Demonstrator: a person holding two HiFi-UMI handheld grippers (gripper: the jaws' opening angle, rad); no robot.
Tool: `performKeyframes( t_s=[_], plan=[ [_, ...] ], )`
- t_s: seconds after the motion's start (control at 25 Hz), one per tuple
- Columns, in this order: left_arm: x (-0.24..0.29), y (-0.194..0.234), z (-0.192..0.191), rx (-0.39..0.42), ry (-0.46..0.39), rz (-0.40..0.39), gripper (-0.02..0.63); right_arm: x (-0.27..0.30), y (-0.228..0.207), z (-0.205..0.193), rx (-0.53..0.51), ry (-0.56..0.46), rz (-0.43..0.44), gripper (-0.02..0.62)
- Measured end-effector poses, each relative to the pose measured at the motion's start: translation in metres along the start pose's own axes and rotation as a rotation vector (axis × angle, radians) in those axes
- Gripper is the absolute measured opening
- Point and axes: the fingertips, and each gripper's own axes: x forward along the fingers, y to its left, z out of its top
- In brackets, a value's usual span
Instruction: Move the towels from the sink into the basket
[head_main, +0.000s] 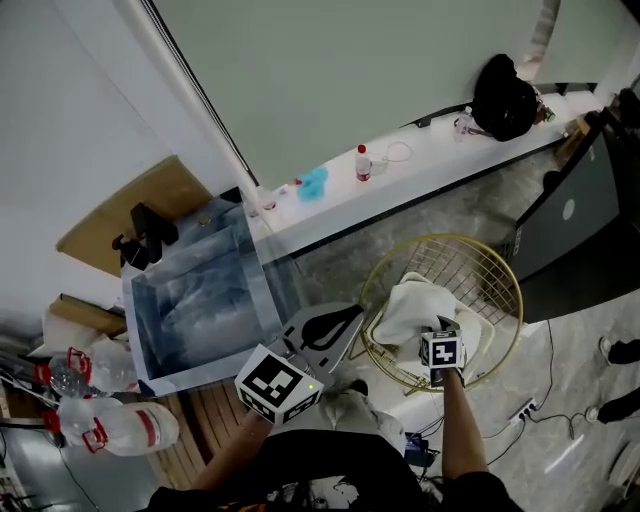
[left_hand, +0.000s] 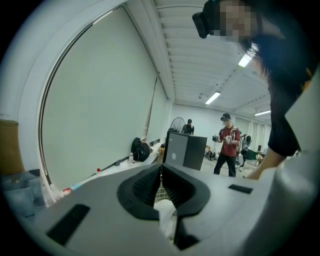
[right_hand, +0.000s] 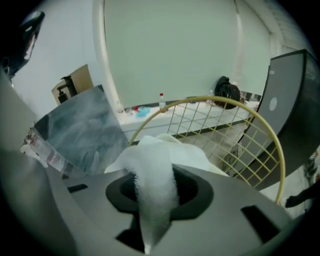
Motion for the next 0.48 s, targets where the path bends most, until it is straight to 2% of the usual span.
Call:
performKeyframes(
  t_s=[0.16, 0.4, 0.48],
  plan=[
    [-0.002, 0.001, -0.001, 0.002, 0.006, 0.005, 0.014, 0.023, 0.005, -0.029, -0.073, 0.105, 0.021, 0.129],
    [-0.007, 0.001, -0.002, -0.003, 0.009, 0.015, 0.014, 0.015, 0.017, -0.021, -0.058, 0.105, 0.068, 0.258],
    [-0.008, 0.001, -0.002, -0.002, 0.007, 0.017, 0.014, 0.000, 0.019, -0.007, -0.080, 0.055, 0.060, 0.259]
  ],
)
